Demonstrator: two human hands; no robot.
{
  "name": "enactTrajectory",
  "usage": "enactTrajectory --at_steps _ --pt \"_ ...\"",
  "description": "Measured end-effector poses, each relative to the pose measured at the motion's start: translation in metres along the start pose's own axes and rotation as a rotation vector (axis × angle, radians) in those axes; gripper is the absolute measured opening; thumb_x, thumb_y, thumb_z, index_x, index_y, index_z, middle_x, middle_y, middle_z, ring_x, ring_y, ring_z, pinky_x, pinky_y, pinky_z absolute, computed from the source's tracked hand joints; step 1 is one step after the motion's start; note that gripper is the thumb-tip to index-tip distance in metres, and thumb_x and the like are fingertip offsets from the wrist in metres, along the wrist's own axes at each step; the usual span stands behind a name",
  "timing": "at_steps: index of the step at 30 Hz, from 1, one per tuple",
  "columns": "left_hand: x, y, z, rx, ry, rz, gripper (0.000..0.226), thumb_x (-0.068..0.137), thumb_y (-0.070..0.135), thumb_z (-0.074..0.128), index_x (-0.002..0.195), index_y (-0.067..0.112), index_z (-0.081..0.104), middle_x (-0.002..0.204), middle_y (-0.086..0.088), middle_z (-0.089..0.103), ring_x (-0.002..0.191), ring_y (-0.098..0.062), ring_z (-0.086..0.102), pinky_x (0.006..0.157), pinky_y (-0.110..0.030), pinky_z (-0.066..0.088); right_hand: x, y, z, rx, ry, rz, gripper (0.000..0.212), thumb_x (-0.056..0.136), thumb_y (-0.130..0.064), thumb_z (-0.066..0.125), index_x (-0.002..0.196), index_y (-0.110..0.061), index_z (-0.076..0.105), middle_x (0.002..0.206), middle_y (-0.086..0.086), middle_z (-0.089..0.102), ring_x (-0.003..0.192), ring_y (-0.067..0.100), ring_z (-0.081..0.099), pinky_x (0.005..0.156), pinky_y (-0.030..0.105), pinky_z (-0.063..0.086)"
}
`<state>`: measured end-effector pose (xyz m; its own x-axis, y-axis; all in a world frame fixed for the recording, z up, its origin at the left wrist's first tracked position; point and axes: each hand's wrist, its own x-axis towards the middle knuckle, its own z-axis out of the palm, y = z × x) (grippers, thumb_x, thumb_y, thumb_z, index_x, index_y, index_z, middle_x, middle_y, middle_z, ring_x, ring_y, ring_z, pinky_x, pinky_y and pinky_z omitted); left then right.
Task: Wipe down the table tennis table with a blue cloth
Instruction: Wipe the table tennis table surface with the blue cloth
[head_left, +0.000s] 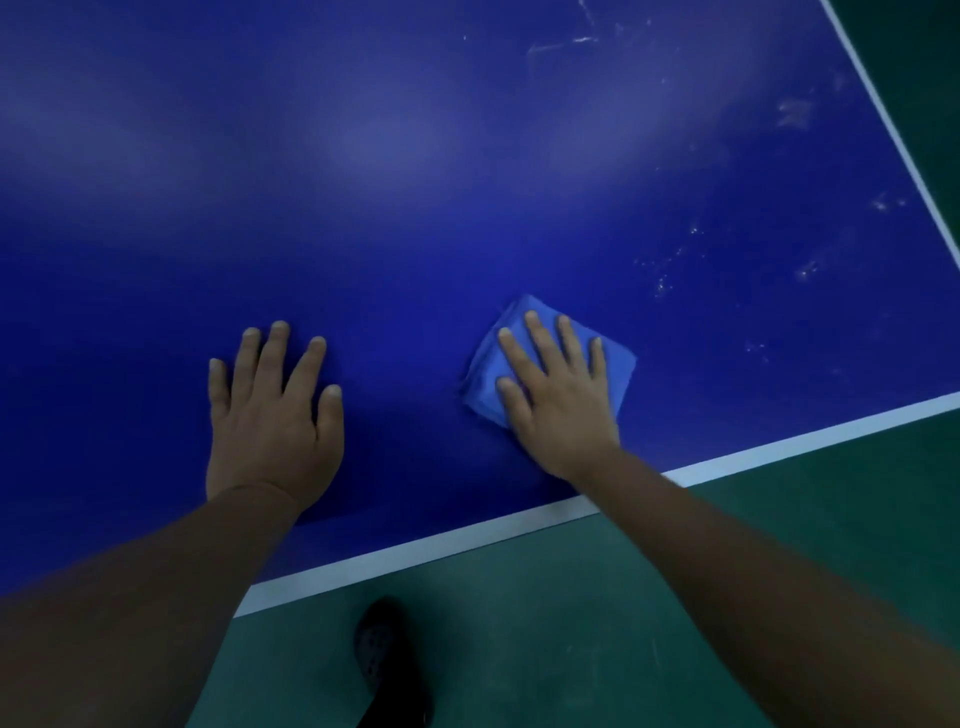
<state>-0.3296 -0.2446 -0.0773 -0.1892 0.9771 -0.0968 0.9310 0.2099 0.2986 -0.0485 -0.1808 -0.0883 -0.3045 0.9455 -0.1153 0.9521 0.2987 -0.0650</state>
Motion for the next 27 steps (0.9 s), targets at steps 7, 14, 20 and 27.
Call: enactTrajectory --at_steps 7,14,20,27 --pt "0.001 0.003 -0.003 0.022 -0.029 -0.009 0.066 0.096 0.048 0.017 0.155 0.020 0.031 0.165 -0.010 0.015 0.153 -0.027 0.000 0.122 -0.051 -0.004 0.052 0.076 -0.024 0.195 0.091 0.965 0.058 0.103 -0.052 0.017 0.159 -0.036 0.010 0.168 -0.001 0.003 0.154 0.033 0.000 0.118 0.063 0.001" --pt "0.001 0.004 -0.005 0.003 -0.041 -0.022 0.066 0.096 0.049 0.016 0.156 0.022 0.026 0.165 -0.007 0.013 0.153 -0.023 -0.003 0.122 -0.048 -0.006 0.056 0.017 -0.013 0.031 -0.011 0.114 0.057 0.102 -0.055 0.022 0.157 -0.040 0.019 0.167 -0.007 0.010 0.154 0.025 0.004 0.121 0.056 0.002" --pt "0.000 0.003 -0.004 -0.013 -0.046 -0.040 0.065 0.096 0.049 0.018 0.156 0.026 0.026 0.166 -0.005 0.012 0.153 -0.020 -0.004 0.122 -0.045 -0.008 0.082 0.073 -0.029 0.133 0.030 0.603 0.057 0.104 -0.051 0.020 0.159 -0.038 0.010 0.168 -0.004 0.002 0.154 0.027 -0.001 0.120 0.060 0.002" --pt "0.000 0.006 -0.004 0.011 -0.041 -0.048 0.066 0.095 0.051 0.017 0.155 0.026 0.029 0.165 -0.004 0.017 0.153 -0.019 0.001 0.123 -0.045 -0.003 0.083 0.025 -0.016 -0.044 -0.055 -0.577 0.053 0.102 -0.051 0.028 0.152 -0.035 0.034 0.164 -0.002 0.027 0.151 0.031 0.020 0.119 0.058 0.011"
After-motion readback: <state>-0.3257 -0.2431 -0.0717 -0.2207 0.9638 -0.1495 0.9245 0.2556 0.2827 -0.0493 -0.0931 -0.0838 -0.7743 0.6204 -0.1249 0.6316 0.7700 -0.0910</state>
